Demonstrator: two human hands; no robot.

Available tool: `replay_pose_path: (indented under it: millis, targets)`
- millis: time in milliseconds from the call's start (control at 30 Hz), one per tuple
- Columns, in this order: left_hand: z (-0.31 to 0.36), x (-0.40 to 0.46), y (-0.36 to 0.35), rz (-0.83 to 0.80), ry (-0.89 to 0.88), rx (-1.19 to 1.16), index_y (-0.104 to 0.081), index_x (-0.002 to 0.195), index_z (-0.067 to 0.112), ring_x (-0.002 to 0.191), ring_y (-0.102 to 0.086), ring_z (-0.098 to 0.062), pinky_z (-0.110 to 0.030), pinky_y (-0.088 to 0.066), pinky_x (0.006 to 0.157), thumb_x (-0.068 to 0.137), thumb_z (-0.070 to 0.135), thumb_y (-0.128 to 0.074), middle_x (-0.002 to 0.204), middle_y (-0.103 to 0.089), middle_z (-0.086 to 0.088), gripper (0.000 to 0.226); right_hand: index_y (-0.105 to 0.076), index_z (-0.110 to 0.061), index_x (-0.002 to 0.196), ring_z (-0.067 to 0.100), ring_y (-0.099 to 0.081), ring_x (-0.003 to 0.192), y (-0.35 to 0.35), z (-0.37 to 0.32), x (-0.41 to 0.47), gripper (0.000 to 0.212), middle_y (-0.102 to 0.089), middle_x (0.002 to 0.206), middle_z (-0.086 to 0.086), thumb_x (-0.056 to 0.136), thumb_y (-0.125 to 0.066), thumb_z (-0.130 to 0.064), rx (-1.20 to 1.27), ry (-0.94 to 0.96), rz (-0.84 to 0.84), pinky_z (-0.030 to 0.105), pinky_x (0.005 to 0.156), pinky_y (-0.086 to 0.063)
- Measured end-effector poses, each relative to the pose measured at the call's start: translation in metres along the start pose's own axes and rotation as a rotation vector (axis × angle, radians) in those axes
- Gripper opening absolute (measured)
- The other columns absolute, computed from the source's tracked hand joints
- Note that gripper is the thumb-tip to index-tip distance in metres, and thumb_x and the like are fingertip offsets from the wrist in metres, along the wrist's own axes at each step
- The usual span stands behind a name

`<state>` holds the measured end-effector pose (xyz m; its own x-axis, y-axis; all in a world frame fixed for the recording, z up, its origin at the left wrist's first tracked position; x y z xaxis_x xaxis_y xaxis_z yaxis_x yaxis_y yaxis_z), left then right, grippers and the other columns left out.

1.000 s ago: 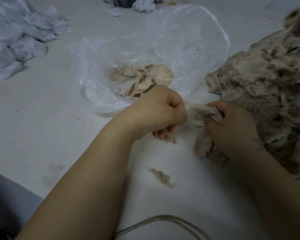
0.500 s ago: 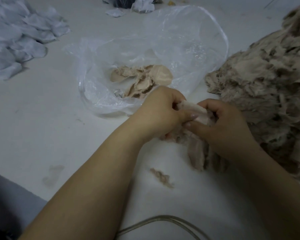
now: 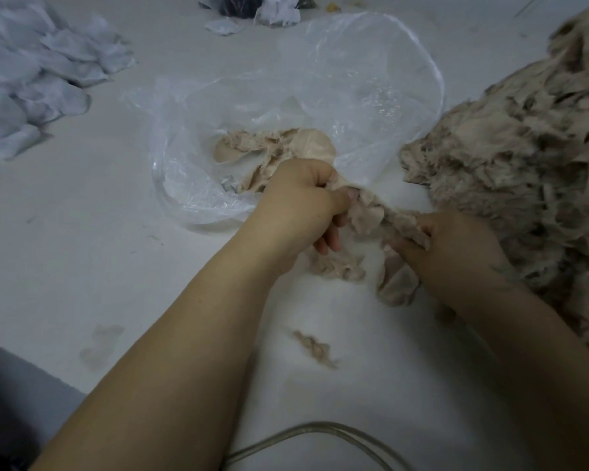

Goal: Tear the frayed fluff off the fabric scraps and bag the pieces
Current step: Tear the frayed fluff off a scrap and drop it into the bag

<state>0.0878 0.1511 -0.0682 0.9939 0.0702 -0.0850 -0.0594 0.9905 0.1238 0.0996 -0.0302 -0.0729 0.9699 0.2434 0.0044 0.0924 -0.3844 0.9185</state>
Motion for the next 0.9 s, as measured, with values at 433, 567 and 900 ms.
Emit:
replay_pose_path:
  millis: [433,567,900]
  targets:
    - [0.005,-0.003,0.001,0.022,0.015,-0.29,-0.055,0.083,0.002,0.04,-0.056,-0.031,-0.029,-0.045,0.04,0.085,-0.007,-0.048,0.054,-0.057,-0.015,0.011,-0.06,-0.011,0.087,0.035,-0.061,0.092,-0.003,0.001,0.003,0.011,-0.057,0.081,0.013,0.095,-0.056,-0.017,-0.18,-0.084,0.03,0.031,0.065,-0.027]
    - [0.004,-0.003,-0.001,-0.004,0.005,-0.183,-0.049,0.081,0.006,0.037,-0.054,-0.028,-0.028,-0.044,0.039,0.092,-0.006,-0.054,0.057,-0.059,-0.017,0.017,-0.06,-0.017,0.087,0.027,-0.055,0.078,-0.004,0.006,0.0,0.003,-0.063,0.093,0.012,0.085,-0.062,-0.016,-0.092,0.024,0.11,0.025,0.058,-0.034]
    - [0.002,-0.006,-0.006,-0.113,0.057,-0.058,-0.062,0.078,-0.007,0.03,-0.045,-0.024,-0.025,-0.039,0.036,0.091,-0.002,-0.059,0.049,-0.056,-0.017,0.014,-0.073,-0.01,0.094,0.02,-0.058,0.08,-0.01,-0.011,-0.006,0.016,-0.067,0.084,0.005,0.089,-0.062,-0.02,0.125,0.307,0.311,0.02,0.067,-0.034]
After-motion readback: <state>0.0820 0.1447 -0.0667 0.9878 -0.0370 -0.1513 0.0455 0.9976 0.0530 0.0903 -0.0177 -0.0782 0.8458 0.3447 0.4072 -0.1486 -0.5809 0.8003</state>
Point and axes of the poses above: each hand's wrist, its own x-axis towards the middle knuckle, its own y-axis out of the back of the hand, z = x × y, the point moved 3 cm from there along x, towards the middle knuckle
